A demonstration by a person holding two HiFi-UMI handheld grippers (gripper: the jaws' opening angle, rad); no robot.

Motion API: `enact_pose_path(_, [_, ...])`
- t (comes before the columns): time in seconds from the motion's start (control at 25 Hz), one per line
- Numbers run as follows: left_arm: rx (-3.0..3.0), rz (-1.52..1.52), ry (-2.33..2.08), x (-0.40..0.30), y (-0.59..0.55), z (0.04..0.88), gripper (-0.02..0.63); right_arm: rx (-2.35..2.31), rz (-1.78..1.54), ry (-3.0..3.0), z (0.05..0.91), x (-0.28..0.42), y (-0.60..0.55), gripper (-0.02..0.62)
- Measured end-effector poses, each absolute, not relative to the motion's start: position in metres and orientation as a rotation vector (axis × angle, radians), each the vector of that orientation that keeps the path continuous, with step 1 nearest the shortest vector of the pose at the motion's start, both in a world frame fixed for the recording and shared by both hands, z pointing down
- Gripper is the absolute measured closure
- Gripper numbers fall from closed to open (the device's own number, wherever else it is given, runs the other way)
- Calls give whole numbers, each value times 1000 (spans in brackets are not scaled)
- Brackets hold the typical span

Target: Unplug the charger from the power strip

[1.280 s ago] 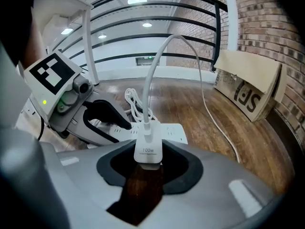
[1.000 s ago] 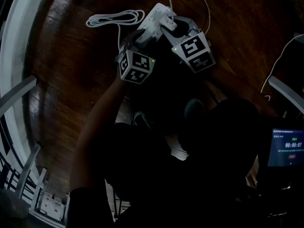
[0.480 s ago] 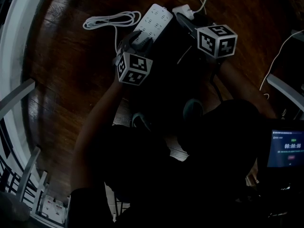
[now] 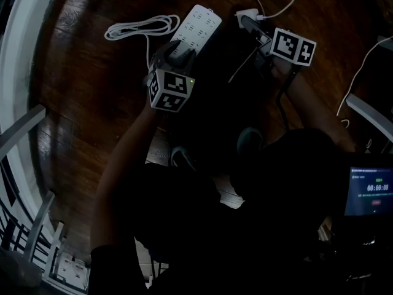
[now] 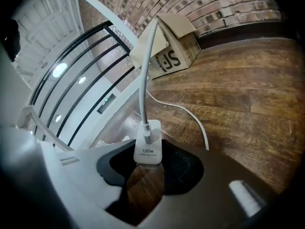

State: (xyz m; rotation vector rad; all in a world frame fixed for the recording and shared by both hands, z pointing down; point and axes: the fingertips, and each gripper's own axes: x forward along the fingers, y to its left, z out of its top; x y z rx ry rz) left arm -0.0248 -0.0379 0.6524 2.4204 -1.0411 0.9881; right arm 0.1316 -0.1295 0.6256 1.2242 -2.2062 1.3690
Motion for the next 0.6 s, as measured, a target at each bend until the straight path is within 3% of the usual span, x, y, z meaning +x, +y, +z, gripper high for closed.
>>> enact_pose_path(0.6, [2441, 982, -1053, -25, -36, 647, 423, 1295, 1494, -2121, 645, 153, -126, 454])
